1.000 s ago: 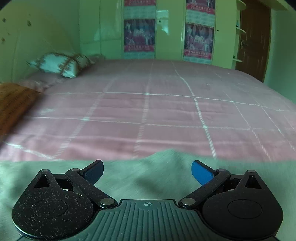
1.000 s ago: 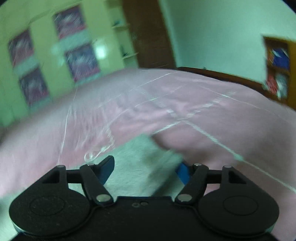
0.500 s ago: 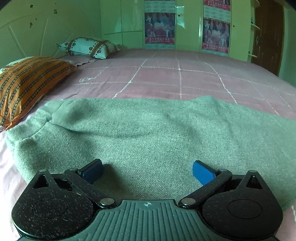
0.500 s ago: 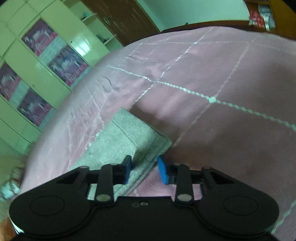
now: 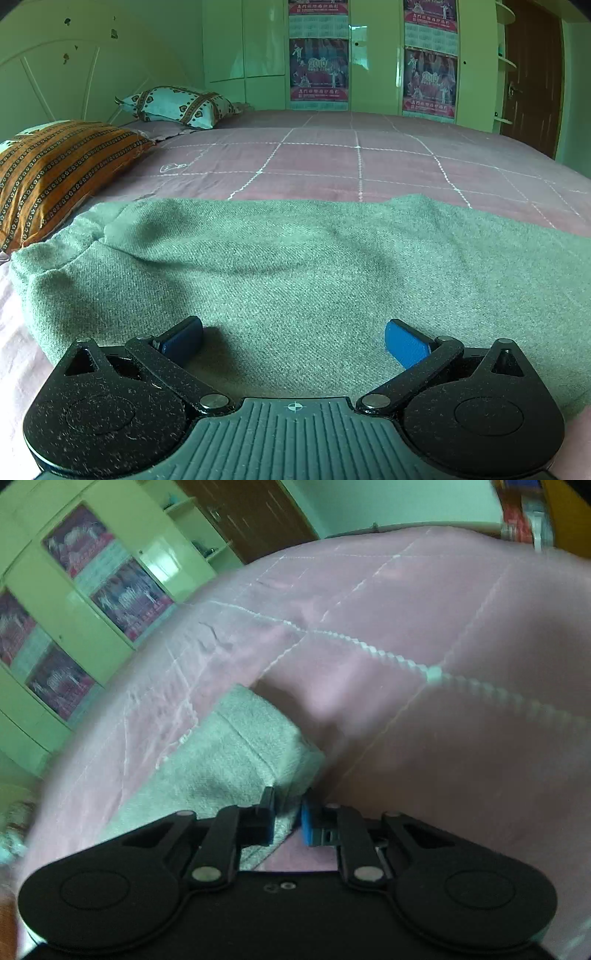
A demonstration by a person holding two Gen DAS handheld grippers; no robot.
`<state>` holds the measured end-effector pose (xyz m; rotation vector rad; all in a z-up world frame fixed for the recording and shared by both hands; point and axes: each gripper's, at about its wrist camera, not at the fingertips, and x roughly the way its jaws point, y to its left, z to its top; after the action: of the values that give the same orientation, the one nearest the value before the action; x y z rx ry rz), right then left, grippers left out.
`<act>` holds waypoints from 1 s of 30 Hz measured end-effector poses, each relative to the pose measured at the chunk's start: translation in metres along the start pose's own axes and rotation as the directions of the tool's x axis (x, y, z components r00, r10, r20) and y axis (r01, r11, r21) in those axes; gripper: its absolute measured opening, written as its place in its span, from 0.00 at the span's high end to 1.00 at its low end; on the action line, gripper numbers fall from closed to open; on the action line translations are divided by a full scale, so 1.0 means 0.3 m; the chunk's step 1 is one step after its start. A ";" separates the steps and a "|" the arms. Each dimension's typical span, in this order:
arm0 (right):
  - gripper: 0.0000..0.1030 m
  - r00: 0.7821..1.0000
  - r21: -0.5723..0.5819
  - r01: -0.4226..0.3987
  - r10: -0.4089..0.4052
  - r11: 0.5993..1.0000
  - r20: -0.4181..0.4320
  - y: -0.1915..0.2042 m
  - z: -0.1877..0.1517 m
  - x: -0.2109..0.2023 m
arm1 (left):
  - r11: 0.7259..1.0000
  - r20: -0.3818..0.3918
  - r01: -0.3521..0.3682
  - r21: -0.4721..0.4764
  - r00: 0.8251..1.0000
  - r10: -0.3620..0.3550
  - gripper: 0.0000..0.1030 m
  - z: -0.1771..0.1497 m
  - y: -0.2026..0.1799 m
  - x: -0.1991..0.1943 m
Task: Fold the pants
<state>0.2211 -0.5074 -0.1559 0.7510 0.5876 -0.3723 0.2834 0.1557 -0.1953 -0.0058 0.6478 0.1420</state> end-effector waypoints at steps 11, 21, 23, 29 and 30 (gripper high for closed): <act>0.97 0.998 -0.124 0.005 0.003 0.992 0.065 0.103 0.017 -0.035 | 1.000 0.006 -0.007 0.007 1.000 0.007 0.00 -0.005 -0.006 -0.005; 1.00 0.933 -0.123 -0.270 0.291 0.955 0.210 0.176 0.096 -0.196 | 1.000 0.007 -0.008 0.008 1.000 0.008 0.00 -0.005 -0.007 -0.005; 1.00 0.950 -0.121 -0.214 0.236 0.969 0.205 0.137 0.076 -0.144 | 1.000 0.008 -0.008 0.008 1.000 0.008 0.00 -0.004 -0.007 -0.005; 1.00 0.995 0.066 -0.087 0.084 0.994 0.051 -0.036 -0.004 -0.004 | 1.000 0.009 -0.010 0.010 1.000 0.010 0.00 -0.005 -0.009 -0.004; 1.00 0.995 0.075 -0.089 0.086 0.993 0.050 -0.040 -0.007 -0.003 | 1.000 0.010 -0.010 0.011 1.000 0.010 0.00 -0.005 -0.009 -0.004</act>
<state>0.2134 -0.5140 -0.1628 0.8375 0.4967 -0.3321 0.2819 0.1527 -0.1958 0.0091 0.6392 0.1477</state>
